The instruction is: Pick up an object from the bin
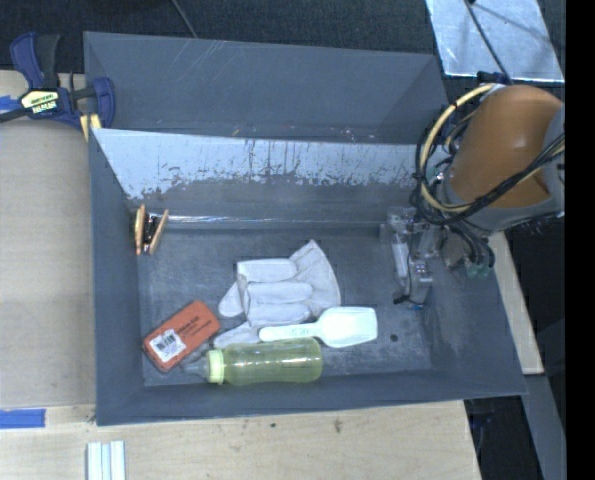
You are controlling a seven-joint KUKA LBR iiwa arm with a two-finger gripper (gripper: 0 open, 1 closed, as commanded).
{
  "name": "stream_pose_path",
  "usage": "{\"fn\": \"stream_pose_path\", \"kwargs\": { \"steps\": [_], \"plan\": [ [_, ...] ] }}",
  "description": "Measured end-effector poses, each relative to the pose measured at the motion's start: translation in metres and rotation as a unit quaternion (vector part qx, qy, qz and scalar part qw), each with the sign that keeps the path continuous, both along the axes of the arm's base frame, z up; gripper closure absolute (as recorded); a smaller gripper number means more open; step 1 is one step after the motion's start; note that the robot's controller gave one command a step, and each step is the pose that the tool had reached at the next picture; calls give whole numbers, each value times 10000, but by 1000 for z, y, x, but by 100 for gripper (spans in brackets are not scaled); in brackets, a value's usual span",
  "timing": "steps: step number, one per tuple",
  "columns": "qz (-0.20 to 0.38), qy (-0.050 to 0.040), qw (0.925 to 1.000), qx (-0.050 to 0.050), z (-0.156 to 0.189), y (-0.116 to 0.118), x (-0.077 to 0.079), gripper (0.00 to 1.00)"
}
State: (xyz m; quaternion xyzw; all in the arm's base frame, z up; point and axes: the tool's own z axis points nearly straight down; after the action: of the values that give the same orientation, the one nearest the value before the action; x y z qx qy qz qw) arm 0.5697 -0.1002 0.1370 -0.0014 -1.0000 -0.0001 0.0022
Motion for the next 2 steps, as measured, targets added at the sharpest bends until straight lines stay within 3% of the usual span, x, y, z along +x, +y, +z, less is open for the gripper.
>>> {"fn": "stream_pose_path", "kwargs": {
  "steps": [1,2],
  "plan": [
    [14,-41,10000,-6,5,0,2,0],
    [589,-35,9983,-2,-66,69,-56,0]
  ]
}}
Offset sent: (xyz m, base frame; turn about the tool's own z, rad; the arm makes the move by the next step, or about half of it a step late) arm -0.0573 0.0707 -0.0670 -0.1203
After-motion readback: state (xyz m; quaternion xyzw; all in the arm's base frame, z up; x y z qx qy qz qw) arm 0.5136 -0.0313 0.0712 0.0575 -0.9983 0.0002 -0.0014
